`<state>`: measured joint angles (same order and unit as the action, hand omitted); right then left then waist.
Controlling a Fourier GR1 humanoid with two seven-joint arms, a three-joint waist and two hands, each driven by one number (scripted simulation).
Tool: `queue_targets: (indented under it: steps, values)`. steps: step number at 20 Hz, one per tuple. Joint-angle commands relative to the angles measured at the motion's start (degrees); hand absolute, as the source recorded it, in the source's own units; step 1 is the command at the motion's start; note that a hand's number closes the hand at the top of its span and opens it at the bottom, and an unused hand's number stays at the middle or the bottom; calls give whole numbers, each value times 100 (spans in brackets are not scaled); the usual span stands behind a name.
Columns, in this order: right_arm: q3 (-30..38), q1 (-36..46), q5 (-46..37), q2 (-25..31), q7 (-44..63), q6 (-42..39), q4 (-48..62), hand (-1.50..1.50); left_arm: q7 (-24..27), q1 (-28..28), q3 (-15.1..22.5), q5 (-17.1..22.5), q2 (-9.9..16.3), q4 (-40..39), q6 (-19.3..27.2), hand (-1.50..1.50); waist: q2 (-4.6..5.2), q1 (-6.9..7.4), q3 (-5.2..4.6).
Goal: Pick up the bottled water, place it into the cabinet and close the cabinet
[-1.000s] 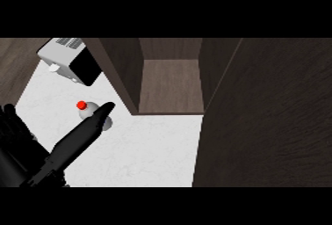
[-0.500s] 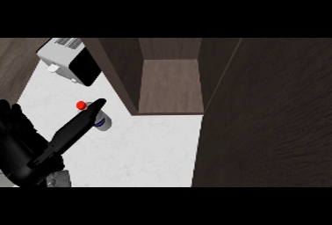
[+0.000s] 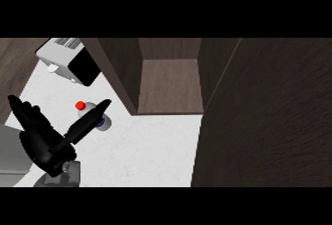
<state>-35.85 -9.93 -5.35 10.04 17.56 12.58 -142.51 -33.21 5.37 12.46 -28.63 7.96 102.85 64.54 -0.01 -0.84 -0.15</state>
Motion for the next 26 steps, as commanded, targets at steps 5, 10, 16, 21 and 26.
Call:
queue_targets:
  steps: [5, 10, 16, 21, 26]
  values:
    - [-73, 206, -541, 109, 575, 179, -674, -150, 1791, 87, -154, 1853, -106, -966, 77, -150, 5, 6, -8]
    - [-404, -346, -656, 345, 23, 269, -586, -150, 3078, -112, -497, 2782, -397, -1173, -471, -150, -11, 10, 2]
    - [-216, 294, -581, 165, 123, 414, -151, -150, 4551, 318, -1334, 3620, -784, -2417, -1187, -150, 8, 37, 1]
    - [-861, -144, -916, 262, -176, 643, -192, -150, 5797, 323, -1427, 4715, -792, -3308, -1372, -150, -4, -29, -1]
    - [-589, -47, -650, 424, 98, 605, -459, -150, 6760, 1032, -1580, 5528, -794, -4592, -1433, -150, 8, -29, 1]
